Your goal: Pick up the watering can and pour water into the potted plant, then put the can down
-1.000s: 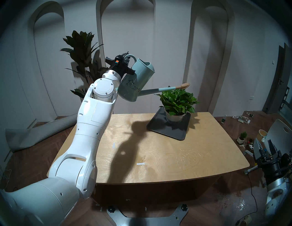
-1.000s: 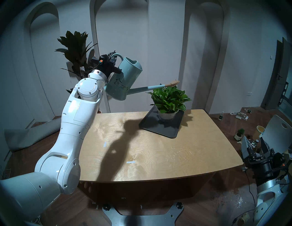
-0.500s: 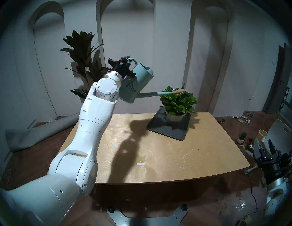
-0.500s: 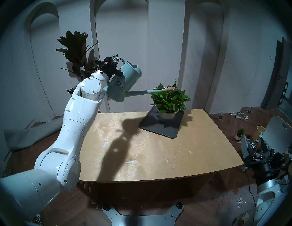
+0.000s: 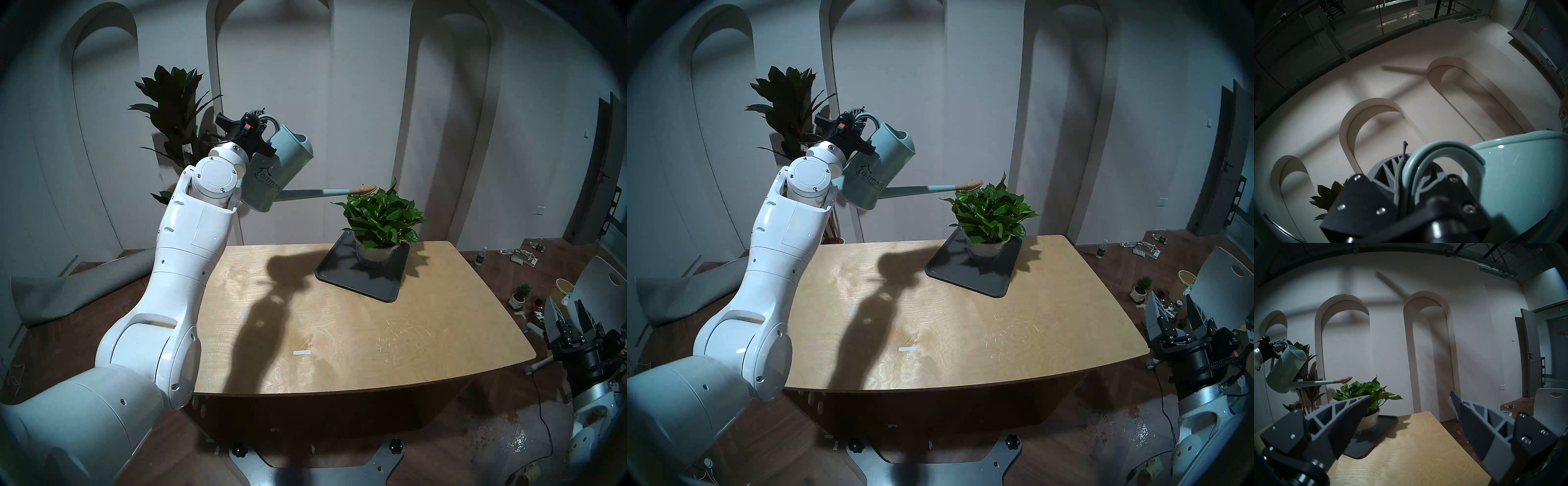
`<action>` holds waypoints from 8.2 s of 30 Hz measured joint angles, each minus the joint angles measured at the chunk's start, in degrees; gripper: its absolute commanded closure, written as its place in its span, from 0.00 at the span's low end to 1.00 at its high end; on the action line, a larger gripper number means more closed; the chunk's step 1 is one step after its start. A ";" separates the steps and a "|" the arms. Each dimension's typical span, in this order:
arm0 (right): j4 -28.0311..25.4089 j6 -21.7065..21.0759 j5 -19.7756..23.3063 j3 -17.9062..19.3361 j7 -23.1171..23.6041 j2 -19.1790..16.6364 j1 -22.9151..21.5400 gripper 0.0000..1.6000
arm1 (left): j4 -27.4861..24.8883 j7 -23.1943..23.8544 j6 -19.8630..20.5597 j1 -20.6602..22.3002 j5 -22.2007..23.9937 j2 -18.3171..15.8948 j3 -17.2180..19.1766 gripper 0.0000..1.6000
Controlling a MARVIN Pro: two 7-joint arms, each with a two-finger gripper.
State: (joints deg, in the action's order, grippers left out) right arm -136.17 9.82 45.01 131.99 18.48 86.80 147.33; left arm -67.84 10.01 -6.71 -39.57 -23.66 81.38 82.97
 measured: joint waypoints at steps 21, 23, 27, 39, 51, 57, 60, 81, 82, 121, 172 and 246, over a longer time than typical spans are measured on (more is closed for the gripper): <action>0.09 0.00 0.00 0.00 0.17 -0.09 -0.19 0.00 | 0.00 -0.05 0.05 3.00 -5.35 2.89 -2.40 1.00; 0.09 0.00 0.00 0.00 0.19 -0.09 -0.21 0.00 | 0.00 -0.05 0.05 3.29 -5.79 3.36 -2.74 1.00; 0.10 0.00 0.00 0.00 0.24 -0.11 -0.25 0.00 | 0.03 -0.06 0.06 4.01 -6.90 4.51 -3.32 1.00; 0.12 0.00 0.00 0.00 0.34 -0.14 -0.32 0.00 | 0.13 -0.12 0.08 5.74 -9.23 6.94 -3.40 1.00; 0.12 0.00 0.00 0.00 0.45 -0.16 -0.37 0.00 | 1.87 -0.18 -0.03 7.71 -11.71 8.55 -2.84 1.00; 0.11 0.00 0.00 0.00 0.49 -0.16 -0.38 0.00 | 3.04 -0.18 -0.18 8.64 -12.76 8.73 -1.97 1.00; 0.10 0.00 0.00 0.01 0.51 -0.17 -0.39 0.00 | 3.34 -0.18 -0.25 9.06 -13.24 8.73 -1.30 1.00; -0.11 0.00 0.00 0.02 0.63 -0.14 -0.33 0.00 | 3.44 -0.04 -2.98 12.57 -10.33 9.83 4.59 1.00; -0.13 0.00 0.00 0.03 0.63 -0.13 -0.31 0.00 | 3.51 -0.12 -2.99 12.76 -9.68 10.08 5.15 1.00; -1.19 -0.04 -0.12 0.06 0.32 1.01 0.93 0.00 | -1.08 -8.78 -10.31 -5.92 12.63 22.47 22.89 1.00; -1.27 -0.04 -0.13 0.06 0.27 0.79 0.72 0.00 | -20.16 -4.72 -20.66 -44.79 34.90 13.63 17.07 1.00; -1.50 -0.08 -0.21 0.06 -0.08 0.78 0.83 0.00 | -25.68 5.76 -32.18 -68.30 33.08 1.59 8.28 0.00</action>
State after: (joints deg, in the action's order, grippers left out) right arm -137.67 9.74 44.80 132.05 18.40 87.58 148.16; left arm -93.52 15.77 -38.89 -107.86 9.42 82.97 91.25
